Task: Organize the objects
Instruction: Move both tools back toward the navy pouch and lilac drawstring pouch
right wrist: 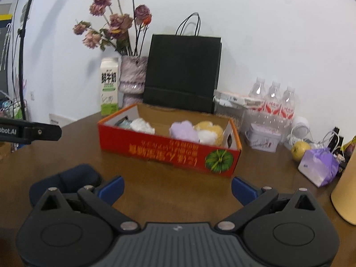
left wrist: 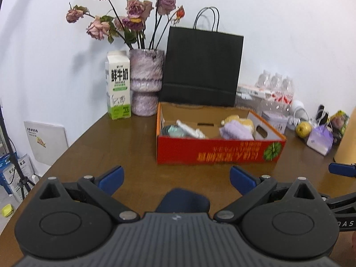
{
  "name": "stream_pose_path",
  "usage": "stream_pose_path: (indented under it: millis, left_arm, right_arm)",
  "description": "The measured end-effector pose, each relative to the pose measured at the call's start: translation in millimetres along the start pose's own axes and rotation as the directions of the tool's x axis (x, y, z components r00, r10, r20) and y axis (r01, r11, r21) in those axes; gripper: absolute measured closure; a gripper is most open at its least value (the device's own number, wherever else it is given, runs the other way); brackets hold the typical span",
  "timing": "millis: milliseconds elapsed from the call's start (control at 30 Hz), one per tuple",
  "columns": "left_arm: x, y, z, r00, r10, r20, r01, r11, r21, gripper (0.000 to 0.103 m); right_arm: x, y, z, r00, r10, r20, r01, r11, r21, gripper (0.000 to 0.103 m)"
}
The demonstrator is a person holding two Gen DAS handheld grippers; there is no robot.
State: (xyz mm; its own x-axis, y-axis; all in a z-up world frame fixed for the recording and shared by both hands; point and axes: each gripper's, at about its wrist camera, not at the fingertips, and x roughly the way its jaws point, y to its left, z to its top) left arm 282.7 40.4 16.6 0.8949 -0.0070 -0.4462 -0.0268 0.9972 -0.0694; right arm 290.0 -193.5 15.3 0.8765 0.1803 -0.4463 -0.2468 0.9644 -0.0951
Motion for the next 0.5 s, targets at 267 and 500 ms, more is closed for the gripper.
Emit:
stream_pose_path:
  millis: [267,500]
  left_arm:
    - [-16,13,-25,0.998,-0.004,-0.058,0.005,1.000,0.011,0.000]
    - [-29,20,-41,0.996,-0.005,-0.087,0.007,1.000,0.025,0.000]
  right_arm:
    - [-15,7,-37,0.997,0.019,-0.076,-0.019,1.000,0.005,0.000]
    - [-28,5,-63,0.990,0.048,-0.135,-0.045,0.999,0.025,0.000]
